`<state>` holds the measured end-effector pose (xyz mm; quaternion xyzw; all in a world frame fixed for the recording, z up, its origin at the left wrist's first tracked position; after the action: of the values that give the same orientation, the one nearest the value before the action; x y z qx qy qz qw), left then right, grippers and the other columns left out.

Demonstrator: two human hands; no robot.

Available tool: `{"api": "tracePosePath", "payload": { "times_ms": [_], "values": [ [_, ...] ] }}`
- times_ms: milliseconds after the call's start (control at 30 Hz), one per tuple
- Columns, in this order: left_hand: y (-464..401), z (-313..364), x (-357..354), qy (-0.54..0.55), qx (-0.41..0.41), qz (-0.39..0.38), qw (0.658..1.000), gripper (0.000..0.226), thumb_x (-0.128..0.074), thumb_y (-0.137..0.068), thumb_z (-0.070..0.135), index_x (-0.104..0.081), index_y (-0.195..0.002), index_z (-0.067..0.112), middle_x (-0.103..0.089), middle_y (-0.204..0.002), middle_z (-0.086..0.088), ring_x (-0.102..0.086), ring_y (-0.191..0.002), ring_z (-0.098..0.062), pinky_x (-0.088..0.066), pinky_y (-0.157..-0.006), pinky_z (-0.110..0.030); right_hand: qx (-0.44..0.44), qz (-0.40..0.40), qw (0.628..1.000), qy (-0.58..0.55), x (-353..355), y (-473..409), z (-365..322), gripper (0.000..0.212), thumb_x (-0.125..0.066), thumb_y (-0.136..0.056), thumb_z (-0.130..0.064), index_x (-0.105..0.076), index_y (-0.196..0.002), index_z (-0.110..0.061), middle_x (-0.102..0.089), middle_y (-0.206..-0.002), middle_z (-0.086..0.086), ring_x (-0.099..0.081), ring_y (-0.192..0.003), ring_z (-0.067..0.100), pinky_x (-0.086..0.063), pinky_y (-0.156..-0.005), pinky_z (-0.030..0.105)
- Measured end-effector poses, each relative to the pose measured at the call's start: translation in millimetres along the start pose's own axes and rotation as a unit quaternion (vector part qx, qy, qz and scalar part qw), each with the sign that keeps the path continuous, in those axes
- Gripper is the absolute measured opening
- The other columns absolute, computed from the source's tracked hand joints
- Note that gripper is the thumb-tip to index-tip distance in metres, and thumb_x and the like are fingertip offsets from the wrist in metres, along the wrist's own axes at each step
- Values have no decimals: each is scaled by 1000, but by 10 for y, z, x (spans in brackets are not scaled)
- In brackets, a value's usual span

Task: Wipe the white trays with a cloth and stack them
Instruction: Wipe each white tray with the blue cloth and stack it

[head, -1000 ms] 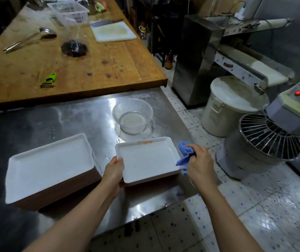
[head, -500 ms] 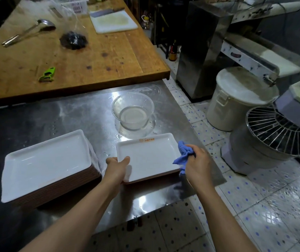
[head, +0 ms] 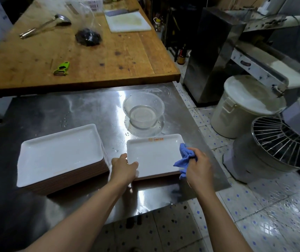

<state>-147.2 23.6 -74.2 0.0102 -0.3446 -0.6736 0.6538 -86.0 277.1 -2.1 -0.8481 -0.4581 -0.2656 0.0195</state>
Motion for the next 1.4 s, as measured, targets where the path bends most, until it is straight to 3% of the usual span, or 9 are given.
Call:
{"api": "tracePosePath", "payload": {
  "times_ms": [200, 333, 500, 700, 900, 1033, 1167, 1300, 1400],
  "values": [
    [133, 112, 29, -32, -36, -62, 997, 64, -59, -88, 17, -27, -143, 18, -32, -135, -7, -48, -104, -20, -41, -90, -29, 11, -17, 999, -36, -227, 178, -208, 34, -38, -96, 3, -64, -109, -14, -60, -69, -6, -58, -47, 13, -54, -41, 33],
    [333, 186, 257, 19, -52, -79, 995, 73, -60, -87, 20, -21, -148, 24, -32, -146, -3, -47, -123, -21, -44, -100, -39, 31, -35, 999, -16, -421, 316, -438, 35, -37, -95, 3, -63, -110, -16, -59, -100, 8, -63, -59, 20, -58, -51, 40],
    [552, 199, 1076, 63, -130, 29, 989, 42, -60, -88, 20, -49, -128, 29, -53, -126, 7, -56, -93, -4, -42, -56, -7, 64, -64, 996, -19, -819, 518, -774, 33, -37, -98, -3, -61, -108, -21, -60, -105, 15, -65, -68, 30, -55, -43, 27],
    [559, -348, 2395, 2, -86, 265, 960, 43, -62, -84, 14, -49, -124, 21, -50, -120, -1, -53, -101, -20, -42, -83, -31, 114, -129, 985, -5, -1578, 882, -1087, 36, -38, -93, 1, -65, -106, -19, -60, -105, 14, -65, -61, 18, -53, -44, 26],
    [275, -876, 2747, -35, 34, 230, 972, 53, -60, -84, 16, -45, -135, 18, -41, -134, -9, -49, -115, -25, -39, -95, -32, 255, -147, 955, 47, -2129, 1200, -1587, 33, -42, -76, 11, -66, -80, -11, -63, -64, -15, -61, -57, 0, -52, -46, 27],
    [204, -859, 2756, -40, -12, 214, 976, 48, -58, -78, 3, -61, -120, 24, -61, -110, -6, -56, -96, -21, -43, -80, -26, 316, -161, 905, 234, -2517, 1213, -1603, 14, -49, -84, -7, -61, -87, -2, -64, -95, 16, -55, -93, 32, -37, -82, 26],
    [197, -863, 2800, -54, -27, 221, 973, 33, -56, -72, 0, -66, -98, 17, -60, -88, -7, -53, -79, -22, -38, -60, -25, 326, -223, 839, 375, -2812, 1283, -1305, 61, -22, -82, -22, -42, -133, 4, -36, -146, 19, -32, -137, 30, -20, -111, 25],
    [185, -856, 2806, -65, -45, 224, 971, 19, -55, -71, -2, -61, -84, 9, -57, -83, -9, -49, -72, -20, -32, -55, -12, 327, -201, 829, 406, -2952, 1093, -1352, 44, -44, -86, -7, -42, -128, 4, -38, -140, 15, -30, -135, 29, -20, -109, 32],
    [180, -838, 2826, -65, -60, 234, 968, 14, -53, -70, -3, -60, -80, 5, -51, -77, -7, -44, -66, -17, -33, -55, -12, 295, -207, 855, 374, -3078, 1038, -1446, 54, -33, -87, -18, -34, -138, -1, -26, -148, 9, -24, -137, 23, -20, -111, 30]
  ]
}}
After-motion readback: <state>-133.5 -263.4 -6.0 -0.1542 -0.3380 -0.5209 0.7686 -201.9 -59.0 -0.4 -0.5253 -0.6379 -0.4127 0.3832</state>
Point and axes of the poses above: each hand's wrist, its own y-axis away from the middle knuckle, its own x-axis out of the back of the hand, z = x × y, the point moved 10 cm from there along -y, towards the middle knuckle
